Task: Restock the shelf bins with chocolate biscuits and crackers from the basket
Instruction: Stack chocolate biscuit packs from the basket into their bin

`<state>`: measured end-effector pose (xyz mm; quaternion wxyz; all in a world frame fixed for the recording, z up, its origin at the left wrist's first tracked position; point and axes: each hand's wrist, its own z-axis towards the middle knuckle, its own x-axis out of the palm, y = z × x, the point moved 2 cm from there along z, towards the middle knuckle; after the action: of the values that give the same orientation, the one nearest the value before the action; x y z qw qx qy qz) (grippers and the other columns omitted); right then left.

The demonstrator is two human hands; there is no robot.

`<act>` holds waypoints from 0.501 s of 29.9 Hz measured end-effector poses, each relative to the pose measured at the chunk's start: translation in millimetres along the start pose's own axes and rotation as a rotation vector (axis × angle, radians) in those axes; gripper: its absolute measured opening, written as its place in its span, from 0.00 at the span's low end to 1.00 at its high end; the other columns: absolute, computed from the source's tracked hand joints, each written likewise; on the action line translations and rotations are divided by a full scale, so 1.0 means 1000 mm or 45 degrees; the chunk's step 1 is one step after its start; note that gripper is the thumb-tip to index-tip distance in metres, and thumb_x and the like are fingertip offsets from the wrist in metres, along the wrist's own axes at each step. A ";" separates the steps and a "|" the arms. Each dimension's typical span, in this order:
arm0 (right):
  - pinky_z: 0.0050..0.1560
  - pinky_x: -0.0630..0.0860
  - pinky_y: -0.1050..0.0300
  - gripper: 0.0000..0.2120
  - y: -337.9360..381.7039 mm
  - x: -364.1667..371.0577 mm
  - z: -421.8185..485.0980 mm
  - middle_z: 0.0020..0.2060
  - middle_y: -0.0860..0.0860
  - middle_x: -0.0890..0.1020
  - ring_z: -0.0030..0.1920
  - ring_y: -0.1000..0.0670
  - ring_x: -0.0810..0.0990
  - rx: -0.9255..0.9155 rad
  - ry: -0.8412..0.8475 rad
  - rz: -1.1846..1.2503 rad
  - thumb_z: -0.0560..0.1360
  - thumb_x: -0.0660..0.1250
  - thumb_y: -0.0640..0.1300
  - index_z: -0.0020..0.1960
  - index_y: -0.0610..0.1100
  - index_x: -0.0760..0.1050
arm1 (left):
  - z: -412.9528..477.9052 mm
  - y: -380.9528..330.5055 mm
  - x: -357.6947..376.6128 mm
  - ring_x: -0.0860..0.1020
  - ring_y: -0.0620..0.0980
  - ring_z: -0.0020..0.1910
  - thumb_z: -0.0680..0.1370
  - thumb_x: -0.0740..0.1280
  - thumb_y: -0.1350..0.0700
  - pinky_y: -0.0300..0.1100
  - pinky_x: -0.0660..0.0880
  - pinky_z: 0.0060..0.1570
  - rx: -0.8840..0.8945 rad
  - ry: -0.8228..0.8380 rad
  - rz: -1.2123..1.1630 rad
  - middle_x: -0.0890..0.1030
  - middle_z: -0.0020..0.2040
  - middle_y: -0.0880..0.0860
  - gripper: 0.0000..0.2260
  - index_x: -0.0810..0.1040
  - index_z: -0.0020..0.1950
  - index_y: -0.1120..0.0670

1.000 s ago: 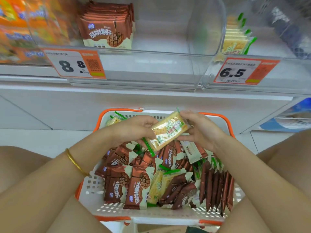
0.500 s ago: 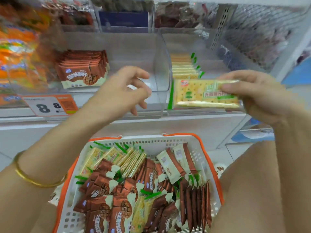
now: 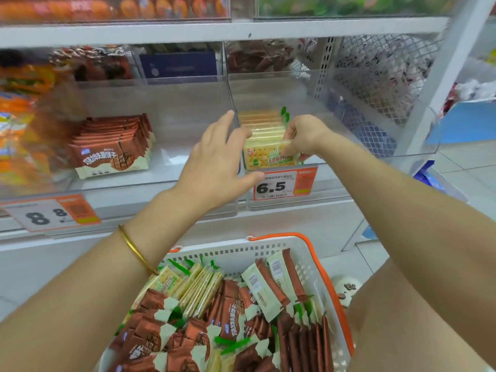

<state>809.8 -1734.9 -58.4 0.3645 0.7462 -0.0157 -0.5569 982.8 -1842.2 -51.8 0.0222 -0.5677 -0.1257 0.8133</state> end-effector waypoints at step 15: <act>0.53 0.79 0.47 0.35 0.001 0.009 0.012 0.63 0.41 0.64 0.51 0.40 0.77 0.082 -0.101 -0.444 0.68 0.76 0.46 0.67 0.39 0.61 | -0.001 0.001 0.009 0.50 0.54 0.76 0.73 0.70 0.44 0.50 0.56 0.71 0.033 -0.071 -0.001 0.49 0.78 0.55 0.32 0.63 0.73 0.52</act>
<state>803.8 -1745.4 -67.1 0.2375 0.7263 0.0819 -0.6398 980.4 -1841.3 -60.4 0.0266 -0.5444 -0.1159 0.8303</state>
